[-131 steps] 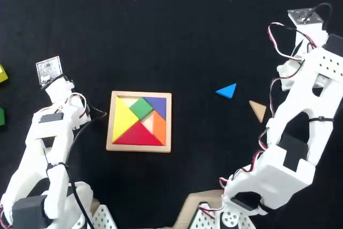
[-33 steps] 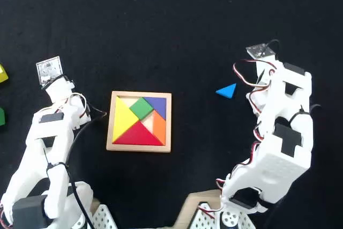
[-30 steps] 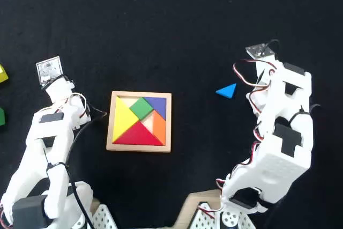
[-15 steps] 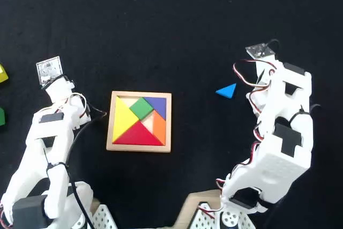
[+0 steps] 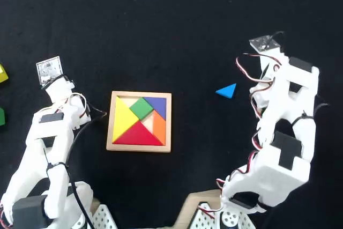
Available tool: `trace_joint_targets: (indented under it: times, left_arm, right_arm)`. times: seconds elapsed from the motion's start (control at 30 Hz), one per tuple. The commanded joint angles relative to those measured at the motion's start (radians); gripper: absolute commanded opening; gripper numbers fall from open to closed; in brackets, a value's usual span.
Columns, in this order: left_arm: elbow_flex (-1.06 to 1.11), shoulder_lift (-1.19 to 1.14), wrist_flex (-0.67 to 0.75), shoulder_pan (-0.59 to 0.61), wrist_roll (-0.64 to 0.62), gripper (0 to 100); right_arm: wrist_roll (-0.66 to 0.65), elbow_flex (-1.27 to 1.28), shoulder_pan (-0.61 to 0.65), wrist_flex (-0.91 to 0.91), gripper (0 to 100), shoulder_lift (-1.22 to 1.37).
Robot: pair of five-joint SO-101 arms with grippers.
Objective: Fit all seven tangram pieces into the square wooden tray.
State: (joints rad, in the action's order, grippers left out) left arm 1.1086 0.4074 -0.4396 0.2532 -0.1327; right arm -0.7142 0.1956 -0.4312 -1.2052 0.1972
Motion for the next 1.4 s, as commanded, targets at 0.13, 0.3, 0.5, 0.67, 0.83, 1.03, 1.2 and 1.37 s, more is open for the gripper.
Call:
trace_joint_targets:
  times: [0.13, 0.3, 0.5, 0.67, 0.83, 1.03, 1.2, 1.37]
  left_arm:
    - [-0.005, 0.025, 0.014, -0.005, 0.008, 6]
    - [-0.005, 0.025, 0.014, -0.005, 0.008, 6]
    - [-0.005, 0.025, 0.014, -0.005, 0.008, 6]
    - [-0.005, 0.025, 0.017, -0.005, 0.008, 6]
    - [-0.005, 0.025, 0.017, -0.005, 0.008, 6]
    - [-0.005, 0.025, 0.017, -0.005, 0.008, 6]
    - [-0.005, 0.025, 0.015, -0.005, 0.008, 6]
    - [-0.005, 0.025, 0.015, -0.005, 0.008, 6]
  right_arm:
    - [-0.009, -0.045, 0.017, 0.002, 15.2, -0.033]
    - [-0.002, -0.048, 0.026, 0.06, 15.8, 0.048]
    - [0.0, -0.048, 0.089, 0.071, 25.1, 0.102]
    - [0.0, -0.048, 0.117, 0.072, 22.4, 0.11]
    - [0.0, -0.044, 0.095, 0.101, 22.0, 0.111]
    - [0.0, -0.047, 0.055, 0.107, 22.3, 0.111]
    - [0.0, -0.044, 0.048, 0.107, 22.1, 0.111]
    - [0.0, -0.042, 0.018, 0.107, 22.1, 0.113]
